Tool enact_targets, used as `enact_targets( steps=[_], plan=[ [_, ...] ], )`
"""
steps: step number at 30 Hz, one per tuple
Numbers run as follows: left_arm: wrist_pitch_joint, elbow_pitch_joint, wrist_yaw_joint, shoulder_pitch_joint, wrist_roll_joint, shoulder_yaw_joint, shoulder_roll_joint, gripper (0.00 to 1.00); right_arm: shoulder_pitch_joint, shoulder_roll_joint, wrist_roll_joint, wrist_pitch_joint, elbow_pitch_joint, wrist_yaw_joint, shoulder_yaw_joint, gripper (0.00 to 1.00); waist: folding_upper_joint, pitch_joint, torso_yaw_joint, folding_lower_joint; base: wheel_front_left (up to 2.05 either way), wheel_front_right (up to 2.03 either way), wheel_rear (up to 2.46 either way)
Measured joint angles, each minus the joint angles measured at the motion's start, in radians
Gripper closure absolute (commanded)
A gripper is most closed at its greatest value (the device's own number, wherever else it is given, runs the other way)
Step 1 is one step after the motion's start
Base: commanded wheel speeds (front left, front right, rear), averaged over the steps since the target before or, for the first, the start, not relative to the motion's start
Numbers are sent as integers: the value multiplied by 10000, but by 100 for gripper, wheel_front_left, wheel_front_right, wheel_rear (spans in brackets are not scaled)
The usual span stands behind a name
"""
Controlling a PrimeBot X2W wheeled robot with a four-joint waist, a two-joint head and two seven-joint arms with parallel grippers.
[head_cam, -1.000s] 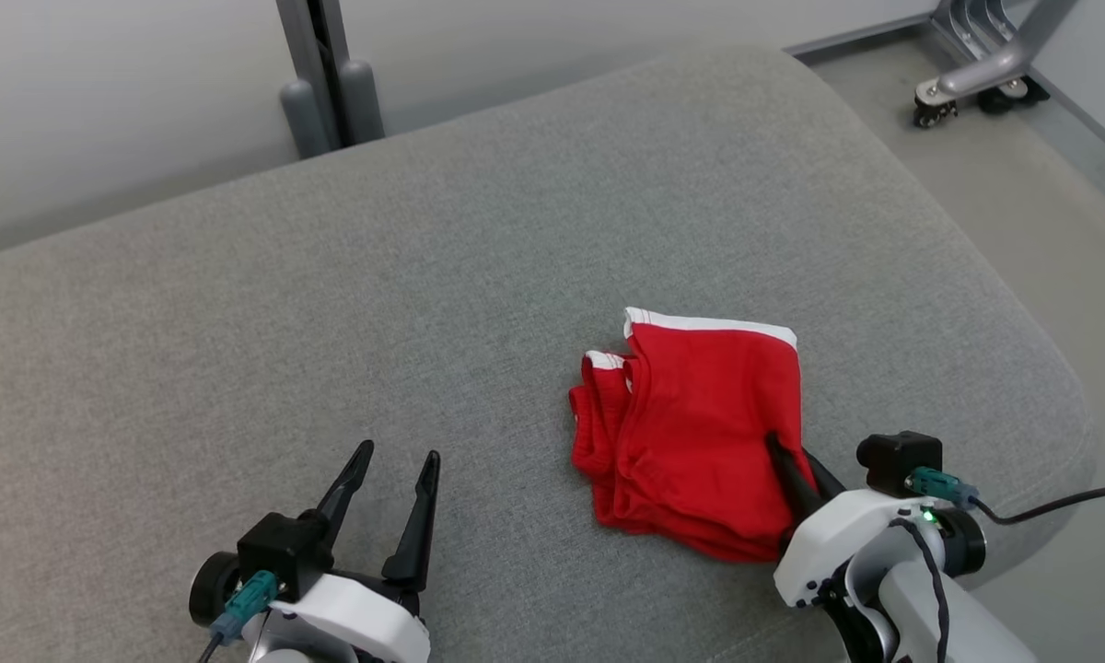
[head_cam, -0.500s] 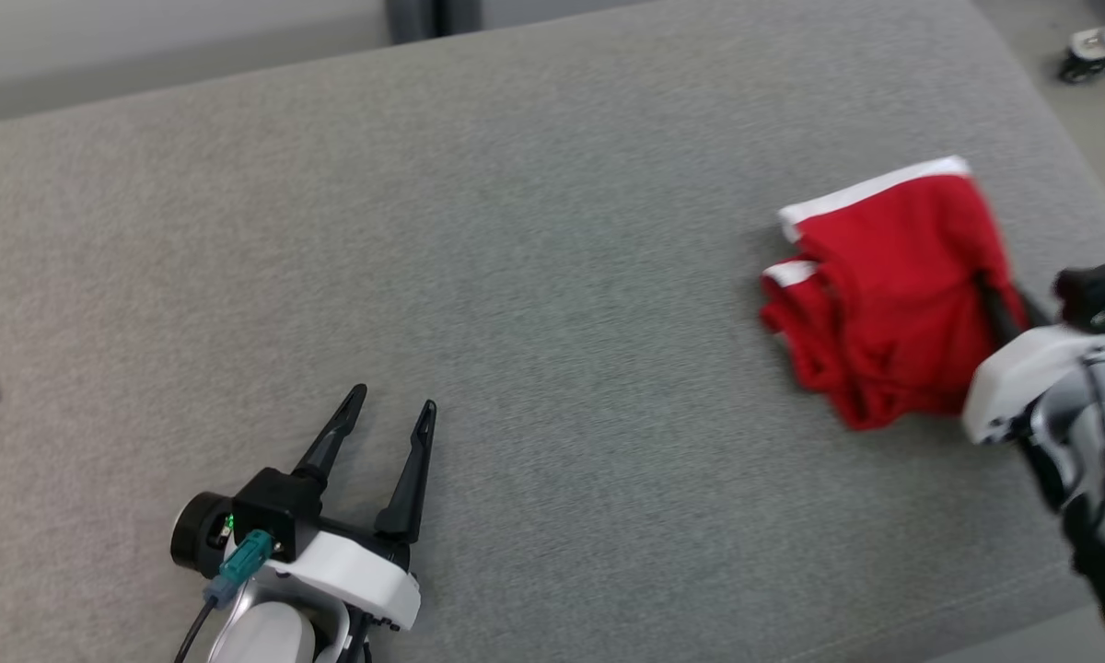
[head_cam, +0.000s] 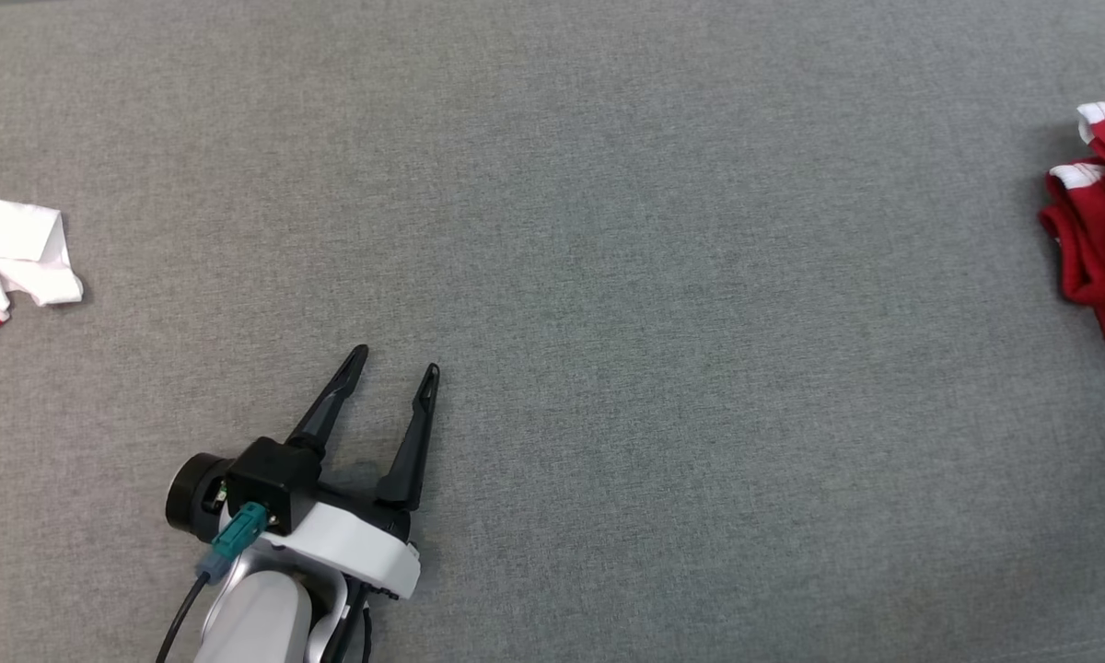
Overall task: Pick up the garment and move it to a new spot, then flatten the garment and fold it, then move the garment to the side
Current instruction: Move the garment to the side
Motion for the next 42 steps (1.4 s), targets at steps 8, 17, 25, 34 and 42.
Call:
enact_targets(
  steps=[8,17,25,34,42],
  plan=[
    [2,165,0,69,-38,278,-13,0,546,803,-1737,-4,-1977,0,-2558,0,0,-375,90,0,0,0,0],
    [2,322,0,476,-4,976,-56,0,2226,3085,-1569,-4,-4859,0,-1601,0,0,-1405,267,0,0,0,0],
    [0,441,117,895,-284,1168,-75,0,3974,3806,-696,-2,-6178,0,-128,0,0,-2202,634,0,0,0,0],
    [2,644,407,1481,-426,1356,-81,0,5748,4274,-121,-4,-6744,0,746,0,0,-3111,1049,0,0,0,0],
    [2,775,602,2033,-479,1534,-82,0,6667,4391,102,-2,-7022,0,1187,0,0,-3941,1212,0,0,0,0]
  ],
)
